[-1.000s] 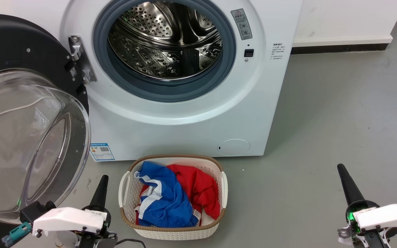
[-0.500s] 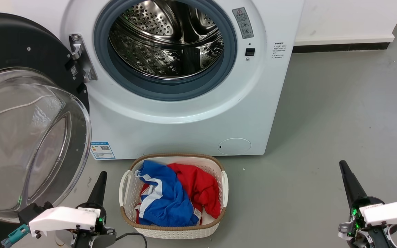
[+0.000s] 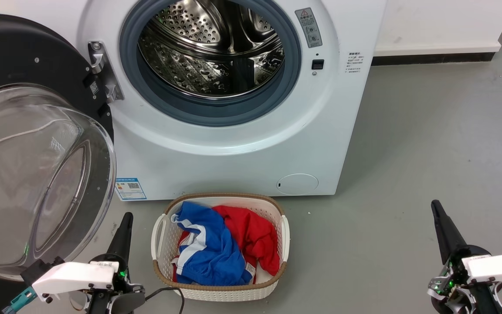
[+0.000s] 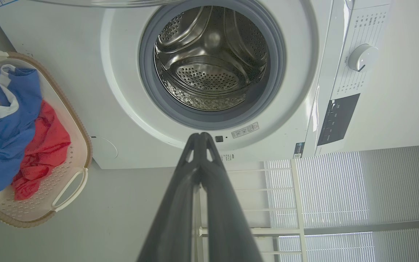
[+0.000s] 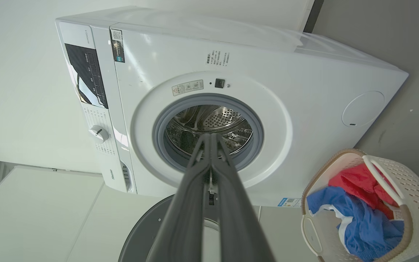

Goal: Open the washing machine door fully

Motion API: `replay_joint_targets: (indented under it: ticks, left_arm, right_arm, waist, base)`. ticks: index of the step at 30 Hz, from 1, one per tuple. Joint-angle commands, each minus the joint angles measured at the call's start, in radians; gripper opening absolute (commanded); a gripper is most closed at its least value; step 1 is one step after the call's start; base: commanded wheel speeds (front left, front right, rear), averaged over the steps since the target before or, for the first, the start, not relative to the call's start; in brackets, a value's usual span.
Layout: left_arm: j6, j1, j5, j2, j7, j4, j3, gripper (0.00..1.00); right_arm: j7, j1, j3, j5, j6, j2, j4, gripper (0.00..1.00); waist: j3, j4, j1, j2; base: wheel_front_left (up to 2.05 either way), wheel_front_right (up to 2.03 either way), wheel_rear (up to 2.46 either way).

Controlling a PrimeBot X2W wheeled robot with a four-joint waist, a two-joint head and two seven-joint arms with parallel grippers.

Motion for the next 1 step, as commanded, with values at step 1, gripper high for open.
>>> replay_joint_targets:
  ticks: [1]
  left_arm:
    - [-0.010, -0.018, -0.018, -0.004, 0.007, 0.000, 0.011, 0.00]
  right_arm:
    - [0.003, -0.022, -0.003, 0.025, 0.000, 0.001, 0.002, 0.00]
  waist:
    - [0.001, 0.000, 0.0000, 0.0000]
  base:
    - [0.00, 0.00, 0.00]
